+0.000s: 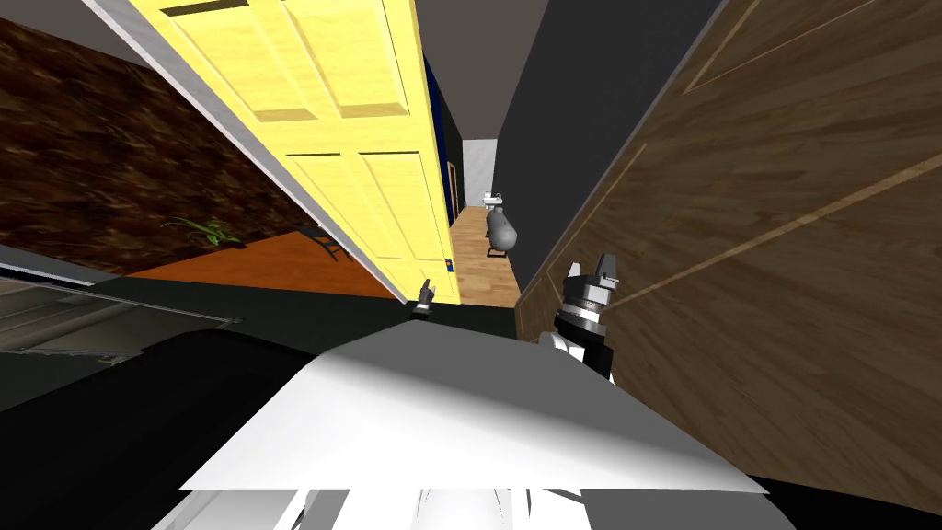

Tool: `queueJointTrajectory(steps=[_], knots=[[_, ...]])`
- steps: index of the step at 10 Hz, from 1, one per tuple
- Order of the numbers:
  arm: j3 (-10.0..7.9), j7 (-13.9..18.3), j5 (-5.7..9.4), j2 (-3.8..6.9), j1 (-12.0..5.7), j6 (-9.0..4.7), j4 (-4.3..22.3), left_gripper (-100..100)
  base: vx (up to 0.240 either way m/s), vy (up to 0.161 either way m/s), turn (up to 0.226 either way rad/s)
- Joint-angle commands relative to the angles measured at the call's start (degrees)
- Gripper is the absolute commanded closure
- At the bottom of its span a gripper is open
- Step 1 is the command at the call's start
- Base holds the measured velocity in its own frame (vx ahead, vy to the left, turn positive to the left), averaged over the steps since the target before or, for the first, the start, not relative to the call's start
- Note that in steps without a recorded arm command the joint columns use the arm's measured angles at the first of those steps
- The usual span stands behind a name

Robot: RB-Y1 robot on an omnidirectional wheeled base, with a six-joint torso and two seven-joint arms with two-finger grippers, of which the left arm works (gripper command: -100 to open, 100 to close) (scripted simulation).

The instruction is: Pull the door open

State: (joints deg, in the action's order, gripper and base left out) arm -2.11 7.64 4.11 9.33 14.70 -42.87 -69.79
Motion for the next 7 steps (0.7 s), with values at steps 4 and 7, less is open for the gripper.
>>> queueJointTrajectory(steps=[4,7], knots=[[-0.28,0.2,-0.21,0.32,-0.88,-0.74,5.9,-100,0.136,-0.003,-0.049],[-0.48,0.5,-0.30,0.58,-1.54,-1.30,9.6,-100,0.144,-0.008,-0.042]])
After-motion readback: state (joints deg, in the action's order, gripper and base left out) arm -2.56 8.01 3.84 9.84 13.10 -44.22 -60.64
